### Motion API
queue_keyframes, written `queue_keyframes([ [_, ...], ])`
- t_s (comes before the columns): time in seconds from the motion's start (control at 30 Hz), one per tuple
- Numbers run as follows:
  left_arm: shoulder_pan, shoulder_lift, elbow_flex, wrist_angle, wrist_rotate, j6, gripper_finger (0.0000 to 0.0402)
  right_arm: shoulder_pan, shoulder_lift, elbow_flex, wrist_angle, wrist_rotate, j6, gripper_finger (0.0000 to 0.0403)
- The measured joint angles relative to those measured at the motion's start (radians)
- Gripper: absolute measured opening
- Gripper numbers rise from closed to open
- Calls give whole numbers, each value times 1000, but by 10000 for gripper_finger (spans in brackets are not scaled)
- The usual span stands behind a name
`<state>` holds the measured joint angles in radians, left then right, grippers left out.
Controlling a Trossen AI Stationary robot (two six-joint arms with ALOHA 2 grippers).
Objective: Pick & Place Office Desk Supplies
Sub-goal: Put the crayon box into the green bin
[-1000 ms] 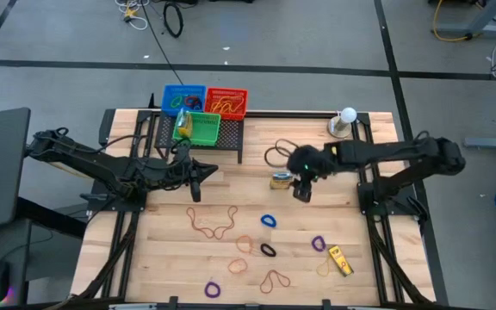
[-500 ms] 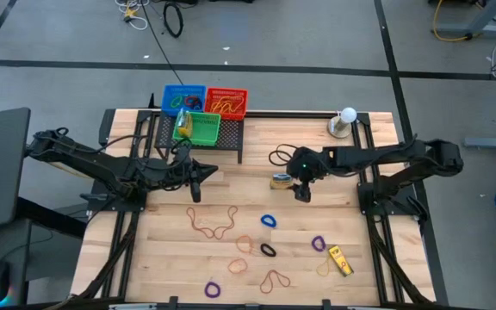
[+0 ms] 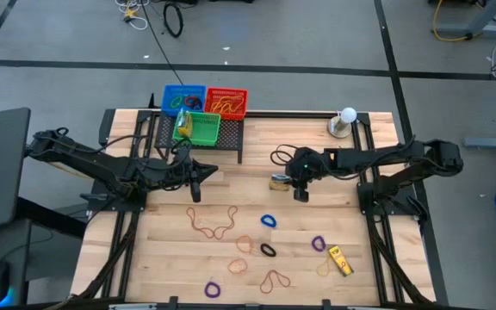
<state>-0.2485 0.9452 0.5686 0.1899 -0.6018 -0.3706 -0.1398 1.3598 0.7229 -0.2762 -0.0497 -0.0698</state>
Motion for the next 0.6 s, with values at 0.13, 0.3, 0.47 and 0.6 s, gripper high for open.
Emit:
queue_keyframes([
  [0.13,0,-36,0,-31,6,0,9,0,0,49,3,-61,-91,92],
  [0.3,1,-119,0,-155,18,-35,9,7,22,148,4,-161,-289,105],
  [0.47,1,-198,0,-265,57,-66,9,32,147,298,-5,-241,-498,94],
  [0.6,2,-210,0,-312,81,-83,9,55,298,447,-45,-266,-594,93],
])
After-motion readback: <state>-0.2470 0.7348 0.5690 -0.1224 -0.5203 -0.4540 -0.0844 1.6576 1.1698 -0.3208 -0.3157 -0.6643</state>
